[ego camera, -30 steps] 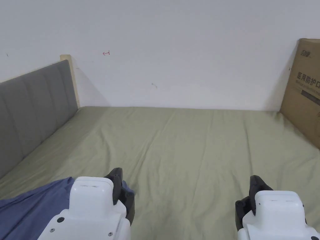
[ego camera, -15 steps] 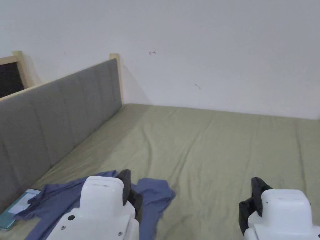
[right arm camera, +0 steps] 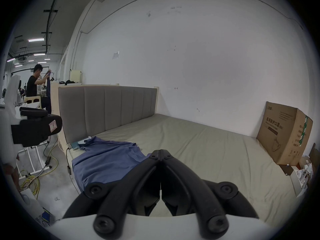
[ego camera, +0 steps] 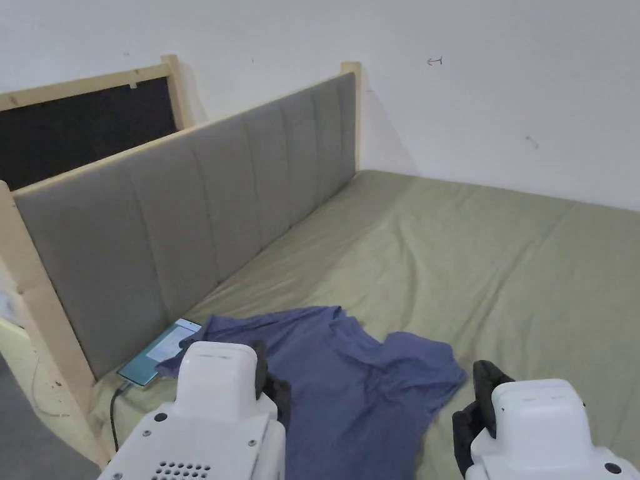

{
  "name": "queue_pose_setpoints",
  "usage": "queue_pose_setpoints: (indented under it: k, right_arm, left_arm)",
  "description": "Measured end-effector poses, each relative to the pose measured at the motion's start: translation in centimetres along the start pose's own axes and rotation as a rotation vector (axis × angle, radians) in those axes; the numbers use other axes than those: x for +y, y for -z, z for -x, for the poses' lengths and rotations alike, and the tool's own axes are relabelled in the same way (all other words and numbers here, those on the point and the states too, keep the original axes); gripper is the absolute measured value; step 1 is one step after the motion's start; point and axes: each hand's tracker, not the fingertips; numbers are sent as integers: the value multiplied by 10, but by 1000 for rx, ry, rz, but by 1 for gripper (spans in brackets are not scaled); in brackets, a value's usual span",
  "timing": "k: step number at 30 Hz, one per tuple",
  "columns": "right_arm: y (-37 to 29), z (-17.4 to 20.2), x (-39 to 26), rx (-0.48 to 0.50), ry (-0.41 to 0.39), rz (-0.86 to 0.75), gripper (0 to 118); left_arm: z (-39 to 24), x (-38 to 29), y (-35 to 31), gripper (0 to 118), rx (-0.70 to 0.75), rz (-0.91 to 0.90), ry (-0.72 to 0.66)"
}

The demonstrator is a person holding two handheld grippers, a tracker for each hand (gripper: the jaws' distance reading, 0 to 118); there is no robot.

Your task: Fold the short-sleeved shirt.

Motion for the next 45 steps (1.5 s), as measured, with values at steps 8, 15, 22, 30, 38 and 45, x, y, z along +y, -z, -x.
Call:
queue_pose_setpoints:
  k: [8, 15, 22, 30, 38, 45]
  right_arm:
    - [27, -20, -25, -22, 14, 126, 0]
    - [42, -40, -42, -48, 32, 202, 0]
    - [46, -54, -53, -67, 55, 248, 0]
    - [43, -67, -57, -90, 88, 265, 0]
    - [35, -81, -63, -105, 123, 284, 0]
    - [24, -102, -62, -145, 140, 281, 0]
  left_arm:
    - [-19, -63, 146, 0, -152, 421, -43]
    - [-44, -89, 225, 78, -264, 655, -84]
    - [-73, -120, 267, 106, -206, 833, 29]
    - [-82, -115, 261, 87, -176, 816, 68]
    - [-79, -118, 249, 0, -129, 739, 85]
    - [-36, -99, 252, 0, -198, 782, -287]
